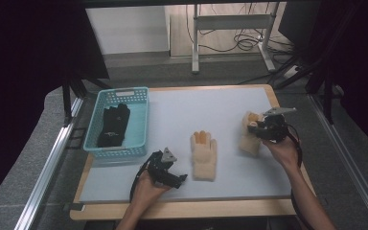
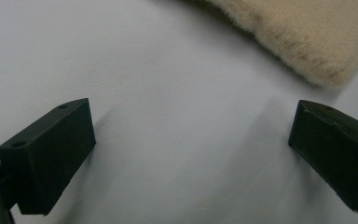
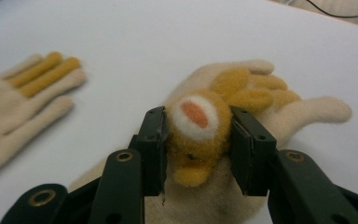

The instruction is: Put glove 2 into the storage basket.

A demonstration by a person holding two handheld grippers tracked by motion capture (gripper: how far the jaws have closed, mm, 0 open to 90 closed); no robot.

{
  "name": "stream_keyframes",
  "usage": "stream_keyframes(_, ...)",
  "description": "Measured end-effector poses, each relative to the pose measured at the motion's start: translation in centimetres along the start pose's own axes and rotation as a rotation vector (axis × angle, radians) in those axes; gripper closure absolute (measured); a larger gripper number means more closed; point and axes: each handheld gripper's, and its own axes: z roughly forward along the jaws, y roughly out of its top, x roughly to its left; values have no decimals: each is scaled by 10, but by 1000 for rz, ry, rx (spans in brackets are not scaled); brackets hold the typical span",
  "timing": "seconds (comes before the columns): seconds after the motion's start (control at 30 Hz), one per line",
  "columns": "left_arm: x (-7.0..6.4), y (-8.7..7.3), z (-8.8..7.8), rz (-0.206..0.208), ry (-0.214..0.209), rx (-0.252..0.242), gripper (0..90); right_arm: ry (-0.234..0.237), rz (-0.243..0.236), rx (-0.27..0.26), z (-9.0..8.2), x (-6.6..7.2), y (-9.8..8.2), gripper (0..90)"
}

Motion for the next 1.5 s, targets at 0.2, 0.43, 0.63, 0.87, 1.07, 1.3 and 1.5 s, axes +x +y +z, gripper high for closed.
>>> stream_keyframes(0.2, 0, 0, 0, 1, 1, 0, 5, 52, -27, -30, -9, 21, 9, 587)
stream_keyframes(0.43, 0, 0, 0, 3, 1, 0, 5, 132, -86, -52, -12, 57, 21, 586)
stream_keyframes(0.63, 0, 0, 0, 0, 1, -2, 6, 206, -139, -51, -5, 92, 28, 585)
stream_keyframes(0.87, 0, 0, 0, 1, 2, -1, 5, 267, -181, -26, 13, 130, 32, 581)
stream_keyframes(1.07, 0, 0, 0, 1, 1, -1, 5, 283, -176, 12, 30, 149, 30, 579)
stream_keyframes(1.3, 0, 0, 0, 1, 1, -1, 5, 289, -164, 53, 43, 155, 14, 569)
stream_keyframes(1.5, 0, 0, 0, 1, 1, -1, 5, 289, -164, 95, 53, 160, 3, 460)
